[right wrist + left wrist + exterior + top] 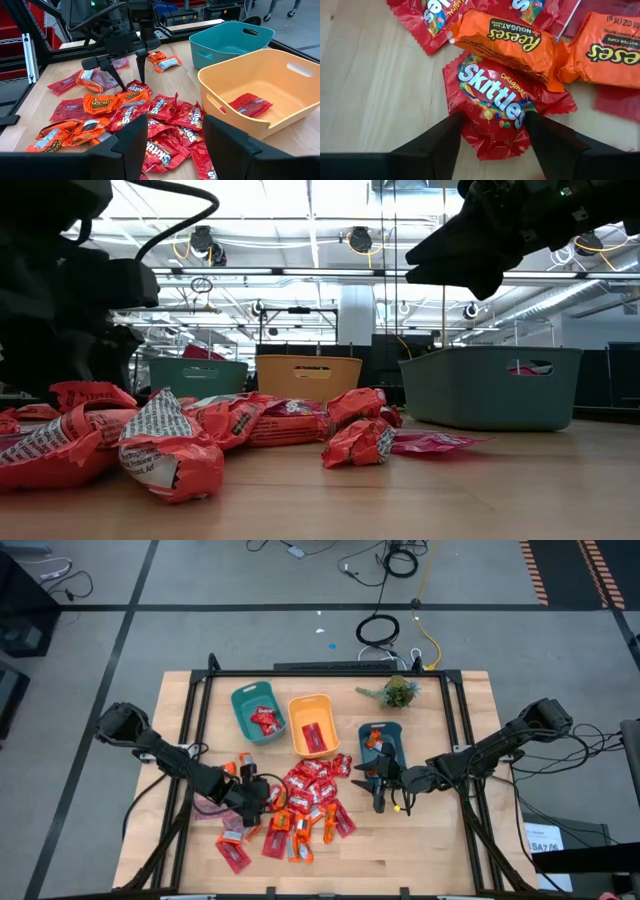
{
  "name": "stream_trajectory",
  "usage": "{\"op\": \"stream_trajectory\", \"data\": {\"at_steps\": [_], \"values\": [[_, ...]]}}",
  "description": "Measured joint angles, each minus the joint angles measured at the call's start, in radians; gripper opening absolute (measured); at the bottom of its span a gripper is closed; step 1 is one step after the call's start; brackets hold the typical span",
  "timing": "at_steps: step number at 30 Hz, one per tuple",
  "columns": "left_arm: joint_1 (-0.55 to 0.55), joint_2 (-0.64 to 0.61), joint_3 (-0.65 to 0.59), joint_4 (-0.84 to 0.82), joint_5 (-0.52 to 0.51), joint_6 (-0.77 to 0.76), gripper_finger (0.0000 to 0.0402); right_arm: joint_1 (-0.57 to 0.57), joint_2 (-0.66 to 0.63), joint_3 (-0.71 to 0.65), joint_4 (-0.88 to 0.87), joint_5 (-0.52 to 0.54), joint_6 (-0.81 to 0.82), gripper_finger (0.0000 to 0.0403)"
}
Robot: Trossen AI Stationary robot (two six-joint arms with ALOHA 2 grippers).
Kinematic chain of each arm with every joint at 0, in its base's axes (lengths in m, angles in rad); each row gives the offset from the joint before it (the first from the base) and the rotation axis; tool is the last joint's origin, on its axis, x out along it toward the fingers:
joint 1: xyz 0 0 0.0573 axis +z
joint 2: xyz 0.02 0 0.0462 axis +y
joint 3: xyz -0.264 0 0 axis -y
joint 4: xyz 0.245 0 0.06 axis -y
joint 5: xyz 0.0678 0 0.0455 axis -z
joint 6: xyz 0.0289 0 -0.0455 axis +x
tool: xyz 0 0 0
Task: Sort candy
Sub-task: Put the red pack of candy into the light blue bin
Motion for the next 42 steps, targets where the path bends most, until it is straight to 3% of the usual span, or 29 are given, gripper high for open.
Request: {"op": "stream_trajectory", "data": {"at_steps": [11,14,19,27,32,42], "values": [[0.002,-0.048,-0.006,-0.028,0.003,0.002,0.0056,0.0,0.0,0.0,0.0,0.0,0.002,0.018],[0.002,-0.084,-0.006,-0.05,0.008,0.002,0.0032,0.0,0.0,0.0,0.0,0.0,0.01,0.018],[0.002,-0.146,0.045,-0.185,0.001,0.002,0.0034,0.0,0.0,0.0,0.0,0.0,0.011,0.018],[0.038,-0.254,0.187,-0.465,-0.126,0.0,0.0045,0.0,0.0,0.0,0.0,0.0,0.009,0.018],[0.138,-0.343,0.227,-0.551,-0.15,0.021,0.0046,0.0,0.0,0.0,0.0,0.0,0.008,0.018],[0.413,-0.519,0.227,-0.589,-0.187,0.255,0.0047,0.0,0.0,0.0,-0.001,0.0,0.008,0.018]]}}
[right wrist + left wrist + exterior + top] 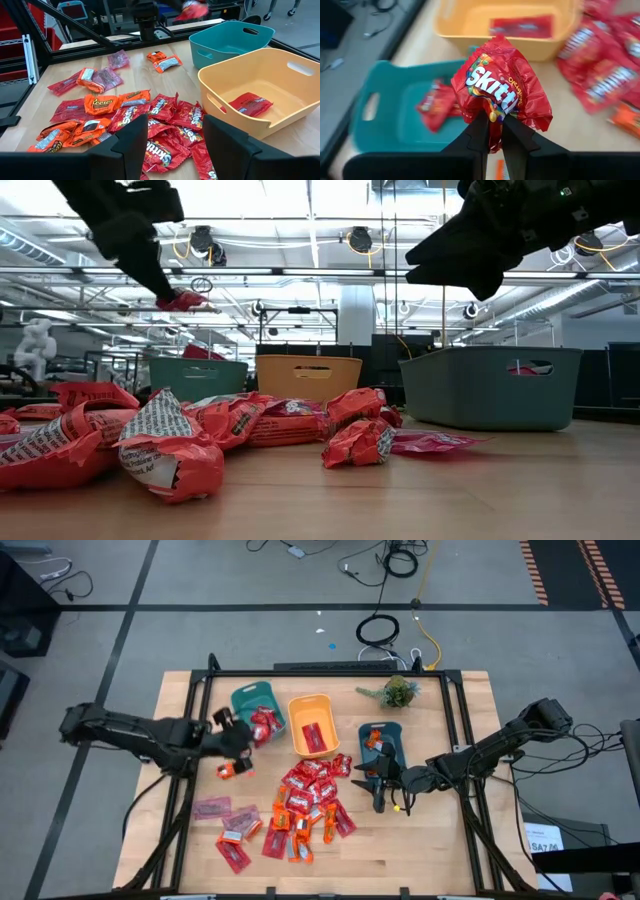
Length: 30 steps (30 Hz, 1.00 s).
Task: Sort candy
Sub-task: Put the red pack of candy into the light blue bin
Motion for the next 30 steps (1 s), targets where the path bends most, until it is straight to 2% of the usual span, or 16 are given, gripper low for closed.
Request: {"op": "stream_trajectory", "data": {"at_steps": [9,13,21,30], "values": [[0.29,-0.017,0.0,0.015,-0.019,0.109,0.0047,0.0,0.0,0.0,0.0,0.0,0.0,0.018],[0.383,-0.004,0.0,0.093,-0.026,0.115,0.0047,0.0,0.0,0.0,0.0,0.0,0.0,0.018],[0.434,-0.003,0.0,0.233,-0.03,0.184,0.0048,0.0,0.0,0.0,0.0,0.0,0.0,0.018],[0.435,-0.003,-0.043,0.241,-0.03,0.162,0.0048,0.0,0.0,0.0,-0.001,0.0,0.0,0.018]]}}
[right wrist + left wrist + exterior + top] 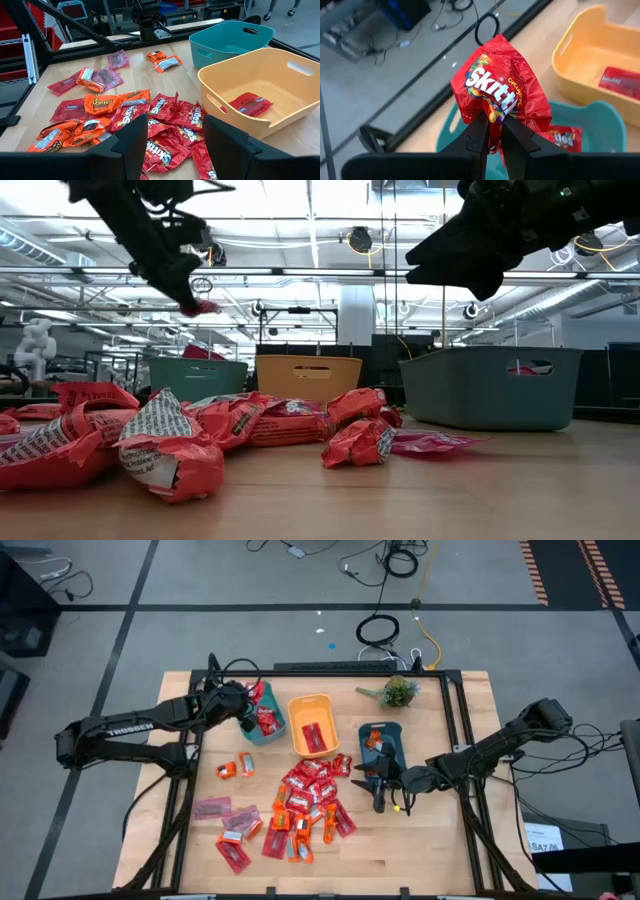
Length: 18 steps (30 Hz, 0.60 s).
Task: Sort candy
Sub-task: Put the red pack of candy into the light blue bin
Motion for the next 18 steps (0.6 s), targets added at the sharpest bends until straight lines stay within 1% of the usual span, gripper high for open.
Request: {"op": "stream_trajectory", "data": {"at_steps": [8,12,15,18], "values": [[0.024,0.0,-0.108,0.007,0.014,-0.044,0.0048,0.0,0.0,0.0,0.0,0.0,0.0,0.018],[0.032,0.0,-0.132,0.063,0.034,-0.07,0.0052,0.0,0.0,0.0,0.0,0.0,0.0,0.018],[0.037,0.0,-0.14,0.084,0.05,-0.071,0.0073,0.0,0.0,0.0,0.0,0.0,0.0,0.018],[0.041,0.0,-0.14,0.084,0.059,-0.071,0.0105,0.0,0.0,0.0,0.0,0.0,0.001,0.018]]}}
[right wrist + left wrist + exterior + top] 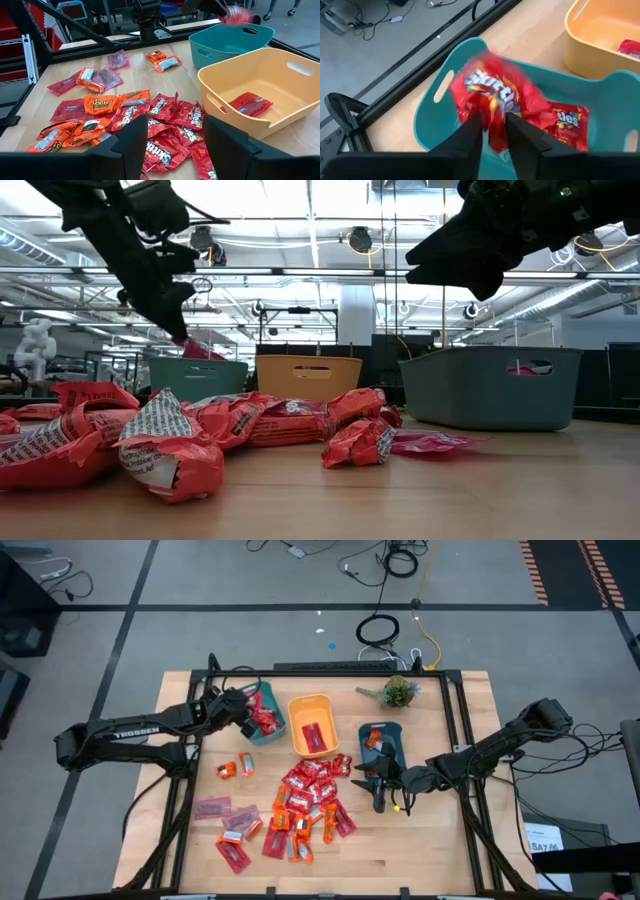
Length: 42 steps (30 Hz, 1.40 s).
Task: Sort candy
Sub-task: Put the red pack of candy into the light blue bin, then put the orange wrapper chocolate into the dark blue bin
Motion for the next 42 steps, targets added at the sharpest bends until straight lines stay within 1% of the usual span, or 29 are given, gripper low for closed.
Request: {"op": "stream_trajectory", "data": {"at_steps": [5,10,14,18,22,29,34,42], "values": [[0.0,0.0,0.0,-0.003,0.0,-0.005,0.0154,0.0,0.0,0.0,0.0,0.0,0.001,0.018],[0.0,0.0,0.0,-0.01,0.009,-0.005,0.0176,0.0,0.0,0.0,0.0,0.0,0.002,0.018],[-0.008,0.0,0.0,-0.009,0.052,-0.006,0.0178,0.0,0.0,0.0,0.0,0.0,0.002,0.018],[-0.023,0.0,0.013,-0.022,0.128,-0.006,0.0178,0.0,0.0,0.0,0.0,0.0,0.002,0.018],[-0.049,-0.004,0.034,-0.026,0.161,-0.009,0.0178,0.0,0.0,0.0,0.0,0.0,0.002,0.018],[-0.113,-0.008,0.097,-0.114,0.161,-0.115,0.0178,0.0,0.0,0.0,-0.001,-0.001,0.002,0.018],[-0.171,-0.009,0.102,-0.164,0.156,-0.175,0.0178,0.001,0.0,0.0,-0.005,-0.027,0.003,0.018],[-0.279,-0.009,0.102,-0.226,0.131,-0.279,0.0178,0.002,0.0,0.0,-0.006,-0.027,0.003,0.018]]}}
